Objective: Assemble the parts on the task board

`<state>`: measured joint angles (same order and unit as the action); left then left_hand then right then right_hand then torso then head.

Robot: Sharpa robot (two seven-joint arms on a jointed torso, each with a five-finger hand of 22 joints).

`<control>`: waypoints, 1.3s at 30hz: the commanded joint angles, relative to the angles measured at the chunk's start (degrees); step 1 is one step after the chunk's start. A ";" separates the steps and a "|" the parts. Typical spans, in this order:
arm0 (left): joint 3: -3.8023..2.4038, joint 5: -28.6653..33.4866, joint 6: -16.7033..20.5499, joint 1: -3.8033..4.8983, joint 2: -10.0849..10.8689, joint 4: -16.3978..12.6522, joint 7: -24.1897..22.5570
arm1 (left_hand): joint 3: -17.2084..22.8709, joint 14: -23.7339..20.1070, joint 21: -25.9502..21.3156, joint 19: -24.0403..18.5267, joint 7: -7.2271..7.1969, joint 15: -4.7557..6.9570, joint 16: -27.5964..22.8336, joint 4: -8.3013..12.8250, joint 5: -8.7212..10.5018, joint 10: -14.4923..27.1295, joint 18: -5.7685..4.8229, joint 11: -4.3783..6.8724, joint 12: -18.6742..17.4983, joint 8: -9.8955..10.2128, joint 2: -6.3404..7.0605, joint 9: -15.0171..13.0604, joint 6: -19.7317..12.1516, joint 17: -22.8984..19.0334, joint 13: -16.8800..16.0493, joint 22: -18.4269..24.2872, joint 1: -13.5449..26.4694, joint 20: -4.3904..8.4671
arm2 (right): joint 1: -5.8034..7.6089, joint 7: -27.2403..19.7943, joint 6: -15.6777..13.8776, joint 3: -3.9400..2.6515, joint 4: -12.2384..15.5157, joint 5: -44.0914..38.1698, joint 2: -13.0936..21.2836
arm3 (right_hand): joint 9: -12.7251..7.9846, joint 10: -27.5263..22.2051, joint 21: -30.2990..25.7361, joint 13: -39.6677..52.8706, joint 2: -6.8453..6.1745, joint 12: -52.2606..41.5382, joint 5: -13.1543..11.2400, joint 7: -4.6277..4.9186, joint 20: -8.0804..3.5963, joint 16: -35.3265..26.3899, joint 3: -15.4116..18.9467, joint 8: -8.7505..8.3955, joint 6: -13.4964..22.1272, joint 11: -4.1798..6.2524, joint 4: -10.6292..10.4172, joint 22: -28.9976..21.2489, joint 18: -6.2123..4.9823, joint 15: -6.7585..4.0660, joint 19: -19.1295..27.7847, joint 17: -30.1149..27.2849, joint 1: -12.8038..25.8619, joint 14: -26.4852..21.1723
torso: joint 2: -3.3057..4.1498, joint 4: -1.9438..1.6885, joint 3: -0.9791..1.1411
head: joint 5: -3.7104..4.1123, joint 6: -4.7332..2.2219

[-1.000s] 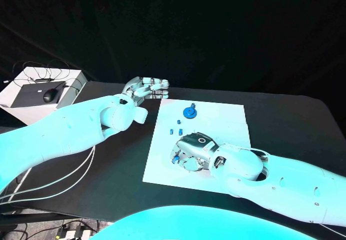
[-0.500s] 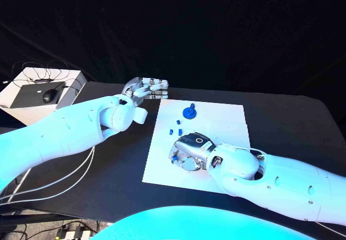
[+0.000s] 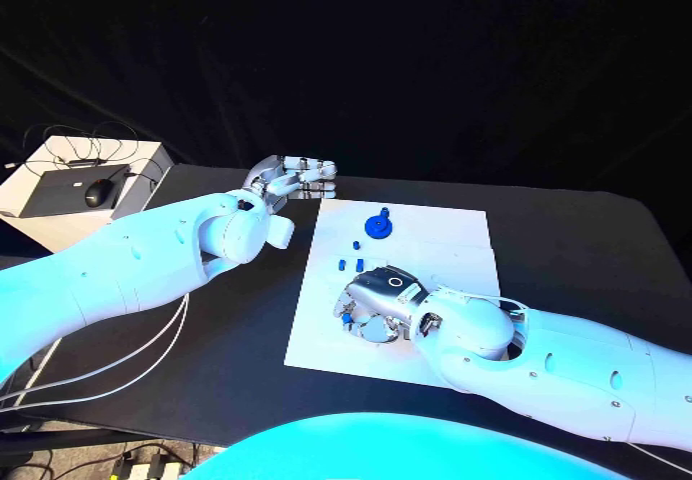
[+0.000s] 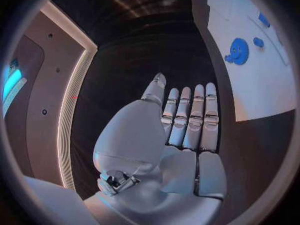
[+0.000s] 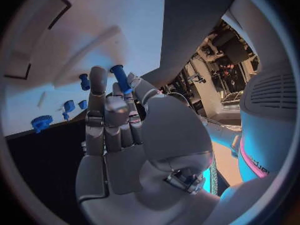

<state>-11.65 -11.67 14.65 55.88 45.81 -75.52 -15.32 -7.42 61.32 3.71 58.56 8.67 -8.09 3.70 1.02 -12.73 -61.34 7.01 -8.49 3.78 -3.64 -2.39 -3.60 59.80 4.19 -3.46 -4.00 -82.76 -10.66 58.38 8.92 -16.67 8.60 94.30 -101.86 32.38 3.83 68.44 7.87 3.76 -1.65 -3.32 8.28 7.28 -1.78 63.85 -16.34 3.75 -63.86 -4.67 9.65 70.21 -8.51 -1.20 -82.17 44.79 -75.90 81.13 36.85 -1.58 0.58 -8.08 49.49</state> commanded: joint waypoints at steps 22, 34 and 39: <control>-0.01 0.12 -1.19 0.04 0.21 -0.18 -0.30 | -0.03 -0.12 0.14 0.15 0.18 -0.06 -0.16 -0.32 0.25 -0.48 0.00 -0.04 -0.10 0.06 -0.16 0.06 0.37 0.02 0.07 0.07 0.01 -0.14 | -0.23 -1.09 -5.22 0.25 0.83 1.14 1.50 | -0.06 -9.40 -2.88 -0.28 -1.49 -0.99 0.92 -0.13 1.59 -1.43 10.90 -0.20 4.12 -1.98 -2.24 -3.13 -1.65 1.90 -1.20 -3.24 -2.28 -0.82 | 0.01 0.00 0.04 | 0.38 -0.14; -0.01 0.13 -1.33 0.03 0.31 -0.05 -0.23 | -0.09 -0.15 0.15 0.16 0.17 -0.07 -0.15 -0.36 0.26 -0.44 0.02 -0.05 -0.10 0.04 -0.17 0.06 0.36 0.03 0.07 0.07 0.05 -0.16 | 0.83 -6.83 -11.51 -0.56 4.01 14.95 7.77 | -0.05 -7.77 -3.23 -0.38 -1.89 -2.01 2.68 1.34 1.58 -2.10 10.72 -0.18 5.46 -1.75 -3.38 -3.90 -1.71 1.71 -1.49 -3.93 -2.25 -0.71 | -0.11 0.09 0.07 | 1.08 -1.00; 0.00 0.21 -1.53 0.02 0.49 0.12 -0.31 | -0.12 -0.08 0.17 0.20 0.14 -0.04 -0.14 -0.37 0.26 -0.50 0.04 -0.02 -0.09 0.04 -0.15 0.05 0.39 0.04 0.07 0.06 0.07 -0.16 | 3.50 -12.53 -9.54 -1.13 5.50 30.48 13.26 | 0.11 -1.57 -3.12 -0.22 -0.21 -2.95 5.40 2.03 1.18 -1.90 9.60 0.21 3.98 -0.44 -3.92 -3.76 -1.40 0.87 -1.42 -3.76 -1.53 -0.57 | -0.16 0.17 0.12 | 1.88 -1.55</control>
<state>-11.64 -11.65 14.44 55.88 46.26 -75.40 -15.19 -7.42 61.32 3.71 58.56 8.67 -8.09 3.70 1.01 -12.73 -61.34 7.01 -8.49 3.78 -3.64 -2.39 -3.60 59.80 4.19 -3.46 -4.00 -82.76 -10.66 61.60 2.29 -25.45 7.53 99.47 -84.94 45.20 3.87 66.41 4.94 3.50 -2.25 -6.22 13.57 9.22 -0.37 61.63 -6.50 3.75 -59.60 -5.36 5.58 66.40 -9.09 -0.03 -83.58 41.07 -77.32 80.63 36.74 -1.48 0.64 -6.69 48.22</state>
